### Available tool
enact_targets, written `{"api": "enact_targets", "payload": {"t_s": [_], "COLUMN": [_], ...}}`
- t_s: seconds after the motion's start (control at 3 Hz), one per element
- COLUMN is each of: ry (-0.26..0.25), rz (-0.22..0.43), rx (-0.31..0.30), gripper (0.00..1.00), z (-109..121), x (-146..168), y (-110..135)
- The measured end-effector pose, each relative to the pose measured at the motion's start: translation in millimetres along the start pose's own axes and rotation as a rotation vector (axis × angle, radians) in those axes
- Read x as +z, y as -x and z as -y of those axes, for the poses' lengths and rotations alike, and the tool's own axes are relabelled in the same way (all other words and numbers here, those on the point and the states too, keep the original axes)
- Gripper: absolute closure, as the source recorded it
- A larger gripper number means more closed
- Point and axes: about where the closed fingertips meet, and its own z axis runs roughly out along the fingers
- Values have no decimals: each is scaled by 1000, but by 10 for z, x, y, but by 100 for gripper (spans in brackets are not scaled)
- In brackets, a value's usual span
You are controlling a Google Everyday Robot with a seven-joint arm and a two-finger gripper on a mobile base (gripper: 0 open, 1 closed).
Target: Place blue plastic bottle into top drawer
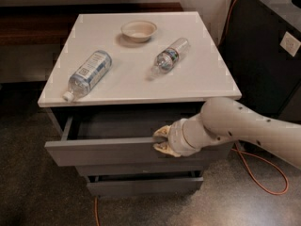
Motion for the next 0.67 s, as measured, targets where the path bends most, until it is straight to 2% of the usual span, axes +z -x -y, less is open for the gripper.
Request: {"api": "enact_targets", "payload": {"t_s": [0.33,0.67], "ry": [-5,-5], "rz": [46,46], "rx": [10,10], "gripper": [100,100], "z": [-231,-231], "x": [-108,-108], "y": [113,114]}}
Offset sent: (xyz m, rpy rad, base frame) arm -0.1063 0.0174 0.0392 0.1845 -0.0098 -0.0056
